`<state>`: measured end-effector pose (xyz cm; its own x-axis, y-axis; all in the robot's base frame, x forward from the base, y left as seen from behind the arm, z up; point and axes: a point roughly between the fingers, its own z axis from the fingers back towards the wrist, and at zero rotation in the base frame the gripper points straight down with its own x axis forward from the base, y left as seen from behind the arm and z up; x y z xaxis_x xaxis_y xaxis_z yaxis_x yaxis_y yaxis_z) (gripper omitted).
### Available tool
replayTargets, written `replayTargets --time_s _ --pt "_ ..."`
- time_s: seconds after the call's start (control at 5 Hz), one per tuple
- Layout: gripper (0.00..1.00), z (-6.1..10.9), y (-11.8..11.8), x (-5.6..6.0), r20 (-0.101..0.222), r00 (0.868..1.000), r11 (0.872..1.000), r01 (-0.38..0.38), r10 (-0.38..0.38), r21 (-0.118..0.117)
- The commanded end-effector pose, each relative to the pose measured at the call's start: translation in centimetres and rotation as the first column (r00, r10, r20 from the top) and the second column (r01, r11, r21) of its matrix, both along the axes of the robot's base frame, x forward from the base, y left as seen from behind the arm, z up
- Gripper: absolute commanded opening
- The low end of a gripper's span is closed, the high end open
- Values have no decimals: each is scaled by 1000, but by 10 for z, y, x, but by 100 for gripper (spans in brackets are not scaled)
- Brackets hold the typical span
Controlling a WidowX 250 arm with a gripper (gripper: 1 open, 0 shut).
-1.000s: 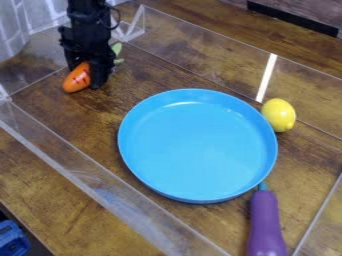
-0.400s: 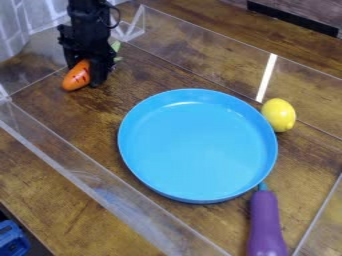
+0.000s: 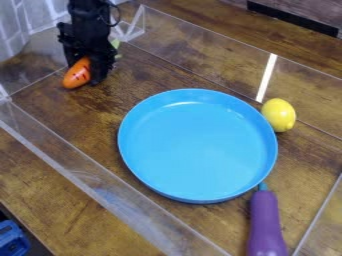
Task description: Move the carrot to the left side
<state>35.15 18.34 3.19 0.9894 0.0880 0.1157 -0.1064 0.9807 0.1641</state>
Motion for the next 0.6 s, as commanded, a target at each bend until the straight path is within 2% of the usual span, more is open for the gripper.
replayTargets --time_s 0.0,0.2,0.4 --pt "100 25 5 12 68 998 999 -1 -2 36" --pt "0 29 8 12 75 997 999 -8 5 37" --pt "0 32 11 11 82 997 999 -16 13 34"
